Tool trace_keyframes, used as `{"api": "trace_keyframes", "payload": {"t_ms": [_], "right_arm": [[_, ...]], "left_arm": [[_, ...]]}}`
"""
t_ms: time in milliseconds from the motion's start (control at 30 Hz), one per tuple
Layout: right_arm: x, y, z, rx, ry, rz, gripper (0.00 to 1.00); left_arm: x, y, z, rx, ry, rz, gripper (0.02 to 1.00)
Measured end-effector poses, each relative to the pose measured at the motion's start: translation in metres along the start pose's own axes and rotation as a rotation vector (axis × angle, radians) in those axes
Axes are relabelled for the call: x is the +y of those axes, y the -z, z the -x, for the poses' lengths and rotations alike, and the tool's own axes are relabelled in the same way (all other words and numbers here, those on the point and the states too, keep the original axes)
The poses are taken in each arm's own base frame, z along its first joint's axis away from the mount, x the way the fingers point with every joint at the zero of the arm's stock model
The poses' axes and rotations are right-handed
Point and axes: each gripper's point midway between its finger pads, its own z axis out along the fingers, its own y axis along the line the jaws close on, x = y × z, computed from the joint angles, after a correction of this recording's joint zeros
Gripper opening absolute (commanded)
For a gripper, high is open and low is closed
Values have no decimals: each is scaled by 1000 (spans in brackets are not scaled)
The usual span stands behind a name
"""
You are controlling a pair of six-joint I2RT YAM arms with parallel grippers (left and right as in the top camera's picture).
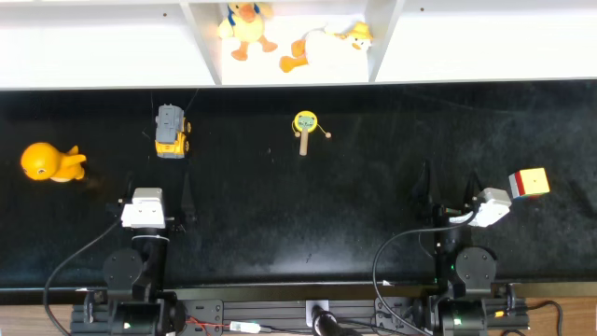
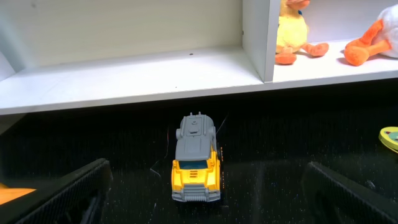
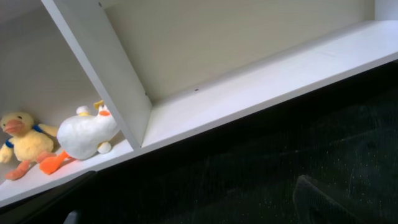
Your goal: Store Toys
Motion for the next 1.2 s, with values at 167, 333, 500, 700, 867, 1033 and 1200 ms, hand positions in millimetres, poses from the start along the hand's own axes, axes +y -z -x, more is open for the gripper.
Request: {"api": "trace_keyframes", "payload": {"t_ms": [167,333,500,700,867,1033,1200], "right_arm": [[0,0,0,0,1,0,996],[0,0,0,0,0,0,996],[0,0,0,0,1,0,996],[0,0,0,0,0,0,996],[0,0,0,0,0,0,996],[0,0,0,0,1,0,996],[0,0,0,0,1,0,996]], "left_arm": [[0,0,0,0,0,0,998],[0,0,0,0,0,0,998],[0,0,0,0,1,0,996],[-3,2,-3,38,34,-26,996],[-5,14,-14,205,66,-61,996],[-3,35,22,269,93,-78,993],[-6,58,58,322,106,-113,991]]}}
